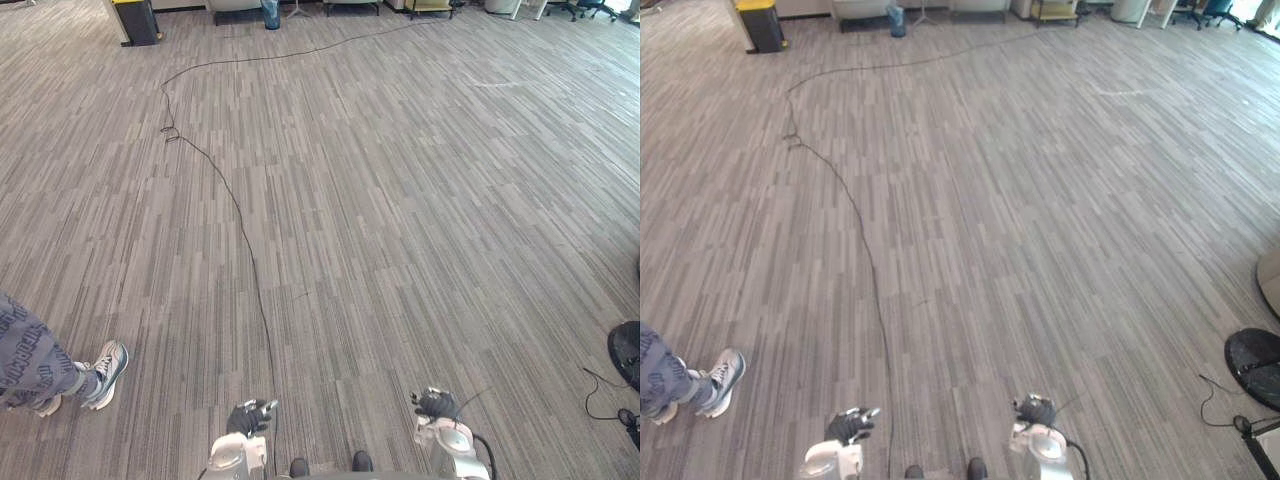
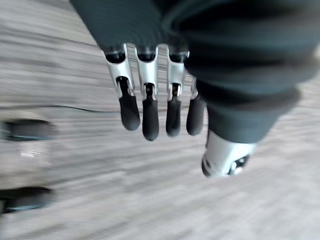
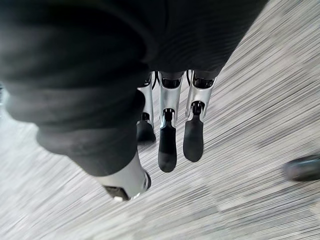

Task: Pick up cushions and gather them together orderly.

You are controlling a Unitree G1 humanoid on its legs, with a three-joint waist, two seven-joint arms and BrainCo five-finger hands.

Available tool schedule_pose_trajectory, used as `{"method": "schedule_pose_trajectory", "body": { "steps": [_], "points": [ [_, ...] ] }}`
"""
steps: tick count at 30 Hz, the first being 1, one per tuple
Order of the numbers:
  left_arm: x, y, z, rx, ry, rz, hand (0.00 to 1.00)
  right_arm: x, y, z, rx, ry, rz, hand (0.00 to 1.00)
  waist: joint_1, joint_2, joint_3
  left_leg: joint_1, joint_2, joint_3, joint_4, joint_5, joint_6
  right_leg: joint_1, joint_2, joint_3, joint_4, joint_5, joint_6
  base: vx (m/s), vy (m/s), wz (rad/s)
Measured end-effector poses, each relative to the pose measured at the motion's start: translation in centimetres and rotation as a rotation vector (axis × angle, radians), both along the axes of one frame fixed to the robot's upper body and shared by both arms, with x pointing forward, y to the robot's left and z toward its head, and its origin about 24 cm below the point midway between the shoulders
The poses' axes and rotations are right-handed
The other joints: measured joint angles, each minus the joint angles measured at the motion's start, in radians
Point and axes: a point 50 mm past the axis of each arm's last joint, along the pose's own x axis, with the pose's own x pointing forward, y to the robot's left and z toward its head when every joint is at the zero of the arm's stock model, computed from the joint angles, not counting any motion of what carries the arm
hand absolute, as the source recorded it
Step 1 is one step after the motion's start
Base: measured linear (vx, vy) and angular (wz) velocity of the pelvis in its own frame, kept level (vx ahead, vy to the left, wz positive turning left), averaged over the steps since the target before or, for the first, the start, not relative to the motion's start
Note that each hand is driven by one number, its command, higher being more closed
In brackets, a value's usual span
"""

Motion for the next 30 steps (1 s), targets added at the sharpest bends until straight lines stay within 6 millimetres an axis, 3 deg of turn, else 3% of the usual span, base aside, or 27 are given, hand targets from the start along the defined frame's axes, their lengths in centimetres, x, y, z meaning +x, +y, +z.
{"method": "schedule_pose_trajectory", "body": {
  "steps": [19,30],
  "points": [
    [-2.5,1.2,-1.1,0.038,0.13,0.059,0.0,-3.3,-0.2,-2.4,0.079,0.2,-0.111,0.0,0.0,-0.004,0.016,0.029,-0.004,-0.033,-0.033,0.018,0.005,0.027,-0.002,-0.042,-0.001,-0.006,0.007,0.0,-0.006,0.05],
    [-2.5,1.1,-1.2,0.062,0.145,0.01,0.0,-3.4,-0.1,-2.4,0.092,0.203,-0.114,0.0,0.002,-0.004,0.024,0.029,-0.009,-0.049,-0.04,0.031,0.012,0.03,-0.008,-0.063,0.004,-0.007,0.008,-0.04,-0.006,0.05]
  ]
}}
